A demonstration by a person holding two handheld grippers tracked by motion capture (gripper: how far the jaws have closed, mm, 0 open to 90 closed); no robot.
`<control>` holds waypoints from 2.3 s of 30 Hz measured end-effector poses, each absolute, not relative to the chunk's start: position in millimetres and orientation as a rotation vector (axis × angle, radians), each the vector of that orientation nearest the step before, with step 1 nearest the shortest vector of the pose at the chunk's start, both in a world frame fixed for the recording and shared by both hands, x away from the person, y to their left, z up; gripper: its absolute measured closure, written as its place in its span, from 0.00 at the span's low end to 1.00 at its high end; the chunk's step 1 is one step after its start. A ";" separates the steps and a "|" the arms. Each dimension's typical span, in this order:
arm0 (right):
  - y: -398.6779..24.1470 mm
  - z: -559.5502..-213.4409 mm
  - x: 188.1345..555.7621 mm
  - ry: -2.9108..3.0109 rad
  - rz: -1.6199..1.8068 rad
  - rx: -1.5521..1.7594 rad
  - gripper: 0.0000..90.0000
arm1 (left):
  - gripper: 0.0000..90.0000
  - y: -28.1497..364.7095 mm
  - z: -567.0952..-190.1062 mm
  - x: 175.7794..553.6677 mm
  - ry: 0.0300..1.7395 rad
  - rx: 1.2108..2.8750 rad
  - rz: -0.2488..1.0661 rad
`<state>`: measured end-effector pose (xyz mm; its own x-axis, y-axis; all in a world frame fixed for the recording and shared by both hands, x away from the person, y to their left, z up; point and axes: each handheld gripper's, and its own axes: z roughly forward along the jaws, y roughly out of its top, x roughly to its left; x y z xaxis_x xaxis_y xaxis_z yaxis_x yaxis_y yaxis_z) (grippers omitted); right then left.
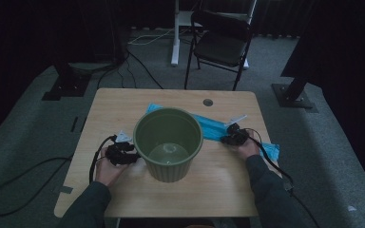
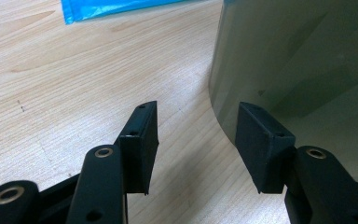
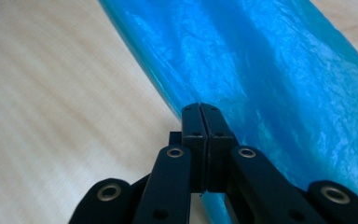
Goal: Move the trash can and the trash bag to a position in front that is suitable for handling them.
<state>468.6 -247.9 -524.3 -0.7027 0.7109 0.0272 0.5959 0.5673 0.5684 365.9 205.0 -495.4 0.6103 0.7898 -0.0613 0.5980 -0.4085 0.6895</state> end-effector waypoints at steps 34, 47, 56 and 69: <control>-259.0 -516.9 369.7 2.713 0.887 1.021 0.76 | 0.55 203.6 -494.2 365.6 1.083 2.135 0.362; -233.1 -471.3 383.7 2.594 1.044 0.950 0.63 | 0.55 205.2 -493.2 366.1 1.088 2.121 0.371; -222.4 -449.8 397.6 2.519 1.079 0.941 0.62 | 0.55 205.1 -492.8 366.6 1.087 2.121 0.372; -214.7 -459.3 409.4 2.522 1.032 0.930 0.62 | 0.55 204.3 -492.3 368.2 1.086 2.115 0.375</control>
